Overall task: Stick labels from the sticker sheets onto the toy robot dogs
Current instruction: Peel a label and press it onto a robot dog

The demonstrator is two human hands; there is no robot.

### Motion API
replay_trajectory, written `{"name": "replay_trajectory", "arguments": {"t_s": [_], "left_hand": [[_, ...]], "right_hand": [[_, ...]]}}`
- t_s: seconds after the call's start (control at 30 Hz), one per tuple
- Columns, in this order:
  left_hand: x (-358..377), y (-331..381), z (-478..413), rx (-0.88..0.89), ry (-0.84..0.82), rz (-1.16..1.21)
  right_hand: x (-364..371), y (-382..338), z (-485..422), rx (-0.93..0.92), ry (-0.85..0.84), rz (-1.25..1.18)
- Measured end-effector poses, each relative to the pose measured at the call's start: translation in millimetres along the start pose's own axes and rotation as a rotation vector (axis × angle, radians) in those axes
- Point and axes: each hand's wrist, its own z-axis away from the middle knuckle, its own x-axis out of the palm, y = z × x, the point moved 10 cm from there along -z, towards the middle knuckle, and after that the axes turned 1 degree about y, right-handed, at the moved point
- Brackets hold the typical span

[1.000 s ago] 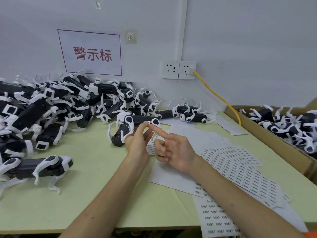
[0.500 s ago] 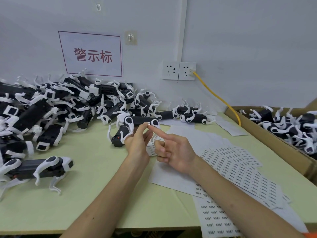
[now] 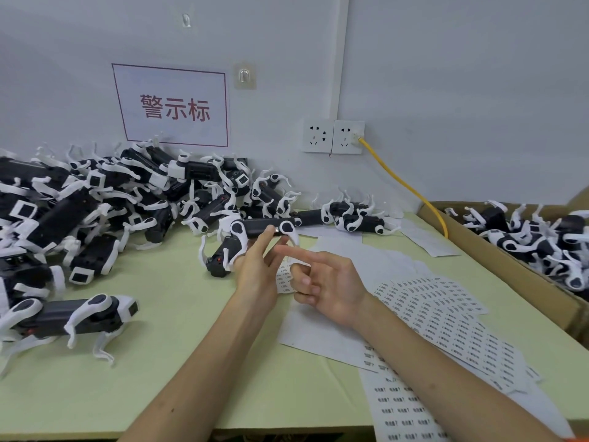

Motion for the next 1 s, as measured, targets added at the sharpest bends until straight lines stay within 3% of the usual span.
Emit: {"name": "replay_trajectory", "arguments": {"t_s": [0.43,0.53,0.63,0.7,0.8,1.0], "left_hand": [[4.3,9.7,-1.6,0.131,-0.008,-0.118],[9.3,8.4,-0.3,0.138,-0.033,-0.129],[13.7,5.0,-1.0,0.136,-0.075,-0.172],[15.7,2.1,0.3,0.127,-0.099,-0.186],[19.0,0.7,2.1,0.125,-0.129,-0.224],[23.1,0.1,3.7,0.117,-0.153,-0.259]], "right_hand": [[-0.6,-2.8,0.6,-0.027,0.018,-0.009],[-20.9,-14.6,2.0,-0.147,0.231,0.061],[-44.5,-35.2,15.5,-0.311,0.547,0.299],[-47.7,-45.5,22.6,-0.395,0.657,0.449],[-37.2,-47.9,18.8,-0.436,0.627,0.604],[-34.5,-40.8,10.6,-0.371,0.533,0.566]]}}
